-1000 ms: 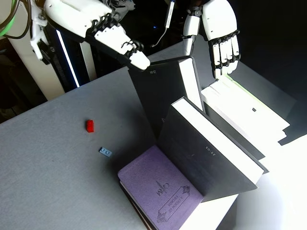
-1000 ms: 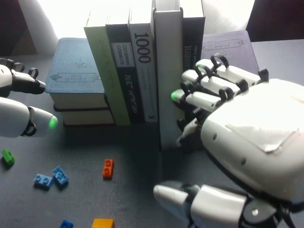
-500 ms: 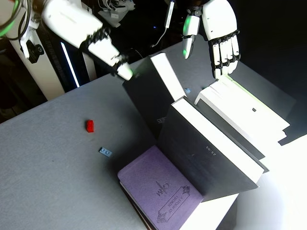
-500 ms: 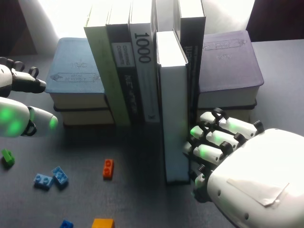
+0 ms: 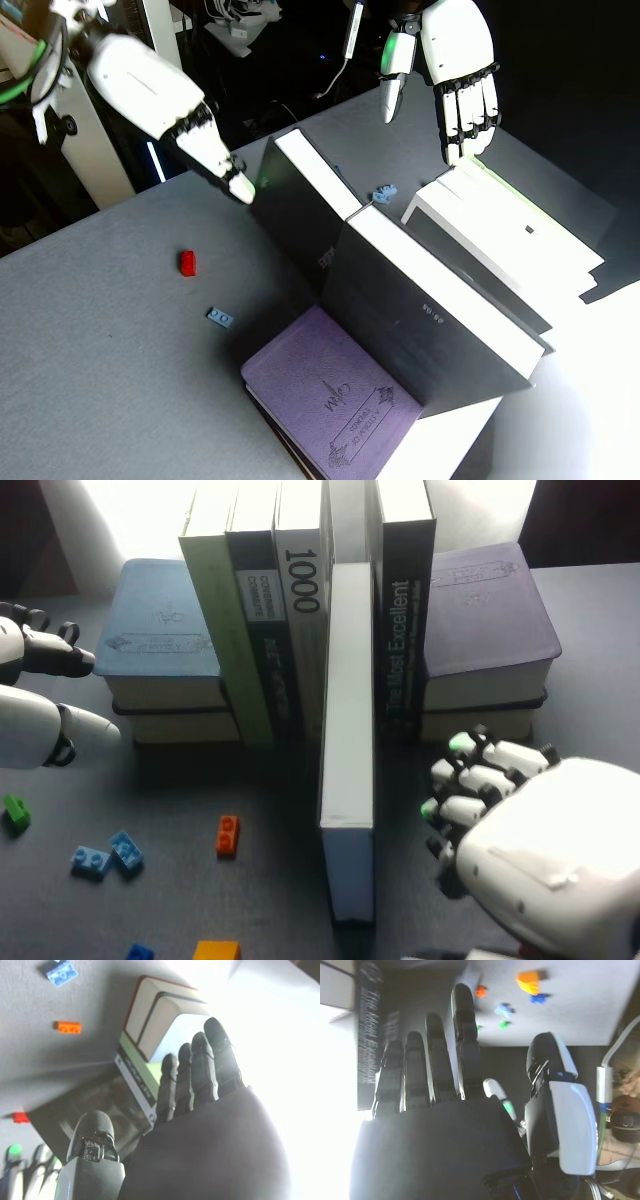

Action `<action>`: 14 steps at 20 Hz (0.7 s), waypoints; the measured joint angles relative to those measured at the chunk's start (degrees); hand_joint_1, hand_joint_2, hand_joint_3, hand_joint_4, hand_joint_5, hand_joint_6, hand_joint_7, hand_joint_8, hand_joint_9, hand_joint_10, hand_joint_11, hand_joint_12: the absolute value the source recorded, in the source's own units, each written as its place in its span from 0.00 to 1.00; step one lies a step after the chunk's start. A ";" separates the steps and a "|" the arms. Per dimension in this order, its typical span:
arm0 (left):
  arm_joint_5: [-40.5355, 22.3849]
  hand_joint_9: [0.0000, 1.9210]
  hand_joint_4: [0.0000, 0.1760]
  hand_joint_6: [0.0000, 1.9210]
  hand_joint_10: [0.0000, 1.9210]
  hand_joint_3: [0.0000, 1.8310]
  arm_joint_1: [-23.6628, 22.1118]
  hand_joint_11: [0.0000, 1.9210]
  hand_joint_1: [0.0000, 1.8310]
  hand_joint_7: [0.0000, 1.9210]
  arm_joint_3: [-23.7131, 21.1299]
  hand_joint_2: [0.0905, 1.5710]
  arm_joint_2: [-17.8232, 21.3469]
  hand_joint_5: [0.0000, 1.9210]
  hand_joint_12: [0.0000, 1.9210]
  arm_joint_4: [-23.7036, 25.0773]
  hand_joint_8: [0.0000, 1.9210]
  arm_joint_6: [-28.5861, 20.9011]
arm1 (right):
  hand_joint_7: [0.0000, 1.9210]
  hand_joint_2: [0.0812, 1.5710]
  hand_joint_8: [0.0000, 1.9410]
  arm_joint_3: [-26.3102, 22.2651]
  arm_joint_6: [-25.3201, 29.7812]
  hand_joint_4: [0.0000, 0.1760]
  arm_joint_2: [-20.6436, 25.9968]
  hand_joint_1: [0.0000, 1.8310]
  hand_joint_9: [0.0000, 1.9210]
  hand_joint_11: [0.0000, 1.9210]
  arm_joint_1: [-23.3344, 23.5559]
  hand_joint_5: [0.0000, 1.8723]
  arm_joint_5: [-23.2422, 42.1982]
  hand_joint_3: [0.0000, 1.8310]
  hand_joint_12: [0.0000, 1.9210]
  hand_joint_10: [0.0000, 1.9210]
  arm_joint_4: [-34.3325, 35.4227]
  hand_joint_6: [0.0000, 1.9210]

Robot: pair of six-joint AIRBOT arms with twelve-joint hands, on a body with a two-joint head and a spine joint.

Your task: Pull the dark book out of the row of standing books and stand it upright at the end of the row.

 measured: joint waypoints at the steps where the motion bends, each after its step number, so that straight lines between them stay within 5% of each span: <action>1: -0.04 0.07 0.00 0.00 0.00 0.00 0.00 0.00 0.00 0.07 0.00 0.79 0.00 0.08 0.28 -0.02 0.00 0.00 | 0.15 0.76 0.00 1.01 1.33 0.00 -0.59 0.03 0.05 0.00 -0.44 0.41 -0.98 0.00 0.00 0.00 -1.01 0.02; 6: -0.04 0.06 0.00 0.00 0.00 0.00 0.00 0.00 0.01 0.07 0.00 0.80 0.00 0.08 0.23 -0.04 0.00 0.00 | 0.17 0.76 0.01 2.10 4.59 0.00 -1.86 0.03 0.06 0.00 -1.79 0.41 -2.95 0.00 0.00 0.01 -7.08 0.02; 13: -0.02 0.08 0.00 0.00 0.00 0.00 0.00 0.00 0.02 0.08 0.00 0.79 0.00 0.10 0.28 -0.04 0.00 0.00 | 0.17 0.76 0.00 -6.01 1.73 0.00 -1.53 0.02 0.07 0.00 -1.25 0.40 1.44 0.00 0.00 0.01 -4.61 0.02; 14: 0.00 0.05 0.00 0.00 0.00 0.00 0.00 0.00 0.00 0.05 0.00 0.80 0.00 0.07 0.23 -0.04 0.00 0.00 | 0.17 0.76 0.00 -6.60 1.64 0.00 -1.38 0.03 0.07 0.00 -0.35 0.40 2.27 0.00 0.00 0.01 -4.15 0.02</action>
